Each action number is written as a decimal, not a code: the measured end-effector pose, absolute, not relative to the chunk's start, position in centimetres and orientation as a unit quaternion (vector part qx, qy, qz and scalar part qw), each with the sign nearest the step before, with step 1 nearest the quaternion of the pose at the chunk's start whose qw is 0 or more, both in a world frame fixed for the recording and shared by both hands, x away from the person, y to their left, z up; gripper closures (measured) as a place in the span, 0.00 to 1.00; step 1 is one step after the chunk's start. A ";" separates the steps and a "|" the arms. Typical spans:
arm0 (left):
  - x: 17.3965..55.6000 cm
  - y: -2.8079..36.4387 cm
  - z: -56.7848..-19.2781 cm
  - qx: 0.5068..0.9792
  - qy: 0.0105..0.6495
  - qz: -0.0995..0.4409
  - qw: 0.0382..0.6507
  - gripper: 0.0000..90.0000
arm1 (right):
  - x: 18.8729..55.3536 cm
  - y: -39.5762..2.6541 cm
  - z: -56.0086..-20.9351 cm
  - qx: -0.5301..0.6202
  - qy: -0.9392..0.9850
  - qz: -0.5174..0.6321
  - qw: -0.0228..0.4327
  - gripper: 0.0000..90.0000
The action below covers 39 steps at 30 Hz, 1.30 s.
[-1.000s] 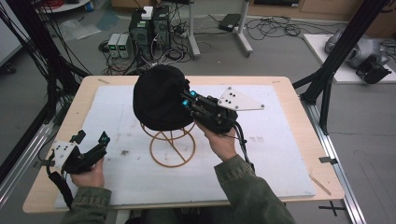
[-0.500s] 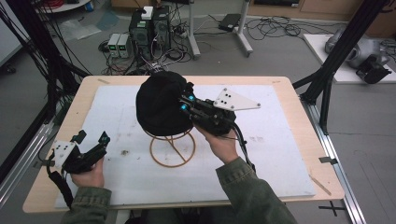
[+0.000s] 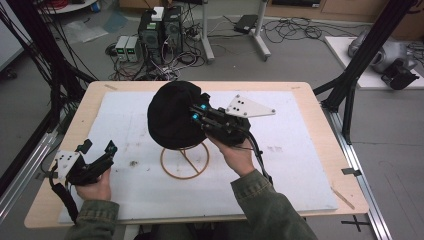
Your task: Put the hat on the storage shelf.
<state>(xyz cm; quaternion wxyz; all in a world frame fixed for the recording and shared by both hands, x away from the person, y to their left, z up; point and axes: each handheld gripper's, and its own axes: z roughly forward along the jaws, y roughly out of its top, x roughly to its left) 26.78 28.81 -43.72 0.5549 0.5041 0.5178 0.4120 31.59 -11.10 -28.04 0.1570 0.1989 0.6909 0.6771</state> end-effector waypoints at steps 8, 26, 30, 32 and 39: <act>26.8 28.9 -43.7 0.504 0.517 0.413 0.555 0.22 | 31.8 -11.1 -28.1 0.212 0.687 0.677 0.159 0.87; 26.7 29.0 -43.7 0.500 0.518 0.413 0.558 0.22 | 32.1 -11.6 -28.1 0.238 0.673 0.681 0.164 0.29; 26.7 28.9 -43.7 0.501 0.517 0.414 0.557 0.21 | 32.2 -11.7 -28.1 0.236 0.673 0.681 0.165 0.21; 26.8 28.9 -43.7 0.502 0.517 0.414 0.557 0.21 | 32.2 -11.7 -28.1 0.237 0.677 0.675 0.172 0.15; 26.8 28.9 -43.7 0.504 0.516 0.414 0.556 0.21 | 31.7 -12.1 -28.6 0.231 0.674 0.668 0.214 0.13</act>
